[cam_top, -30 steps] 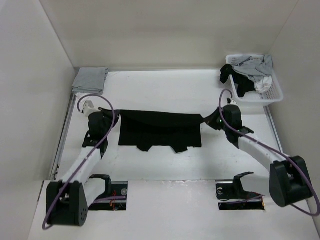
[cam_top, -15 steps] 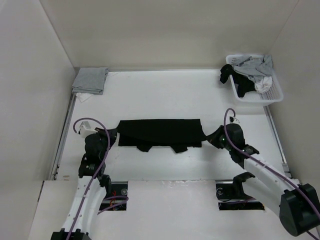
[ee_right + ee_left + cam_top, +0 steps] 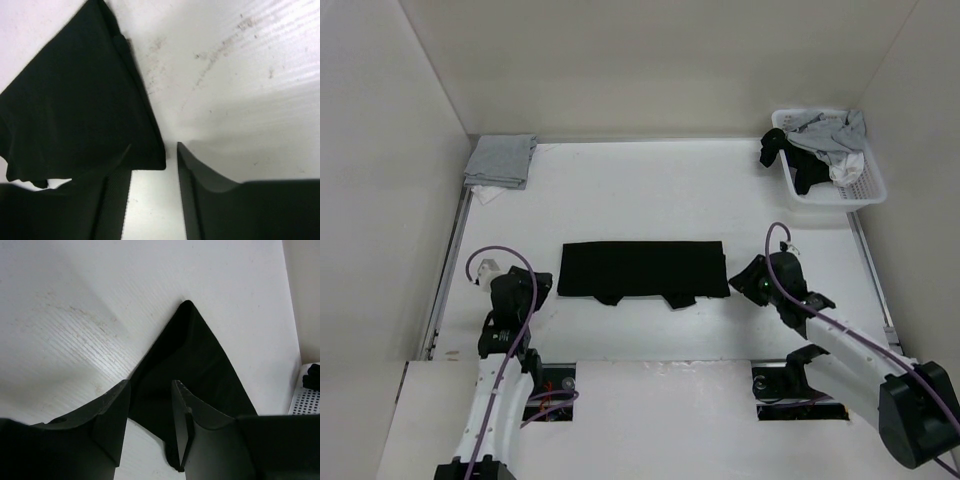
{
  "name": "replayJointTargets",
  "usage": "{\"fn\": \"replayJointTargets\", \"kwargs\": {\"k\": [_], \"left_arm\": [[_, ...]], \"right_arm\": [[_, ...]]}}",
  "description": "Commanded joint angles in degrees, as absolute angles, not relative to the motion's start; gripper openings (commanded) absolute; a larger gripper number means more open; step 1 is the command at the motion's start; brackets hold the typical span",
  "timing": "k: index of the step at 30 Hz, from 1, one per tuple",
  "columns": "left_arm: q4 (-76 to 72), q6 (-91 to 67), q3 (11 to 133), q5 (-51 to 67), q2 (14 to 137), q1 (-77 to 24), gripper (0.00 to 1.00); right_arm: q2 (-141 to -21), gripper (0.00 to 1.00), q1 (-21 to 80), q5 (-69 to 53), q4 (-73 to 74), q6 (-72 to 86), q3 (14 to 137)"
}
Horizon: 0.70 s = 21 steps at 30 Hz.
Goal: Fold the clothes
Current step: Fold the tank top
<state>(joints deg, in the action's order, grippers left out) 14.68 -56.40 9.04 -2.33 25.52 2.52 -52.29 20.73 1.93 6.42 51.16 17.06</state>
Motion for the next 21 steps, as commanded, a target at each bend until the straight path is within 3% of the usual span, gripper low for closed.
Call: {"fn": "replayJointTargets", "kwargs": {"k": [1,9,13,18,21], "left_arm": [[10.8,-54.9,12.2,-4.4,25.3,2.0,0.37],[-3.4,-55.8,13.9,-5.8,35.3,-7.2,0.34],[-5.6,-56.0,13.9,-6.9,36.5,-9.8,0.33],[-6.9,-55.9,14.2,-7.7,36.6,-12.8,0.33],[-7.7,-56.3,14.2,-8.7,37.0,-15.8,0.33]], "right_arm": [[-52.2,0.49,20.8,2.6,1.0,47.6,19.9],[-69.7,0.46,18.1,-6.1,-12.4,49.3,22.1],[-75.0,0.33,18.1,-7.1,-17.3,53.8,22.1],[-77.9,0.0,18.2,-6.9,-22.6,58.9,22.2],[-71.2,0.0,16.5,-3.6,-19.4,58.6,21.1]]}}
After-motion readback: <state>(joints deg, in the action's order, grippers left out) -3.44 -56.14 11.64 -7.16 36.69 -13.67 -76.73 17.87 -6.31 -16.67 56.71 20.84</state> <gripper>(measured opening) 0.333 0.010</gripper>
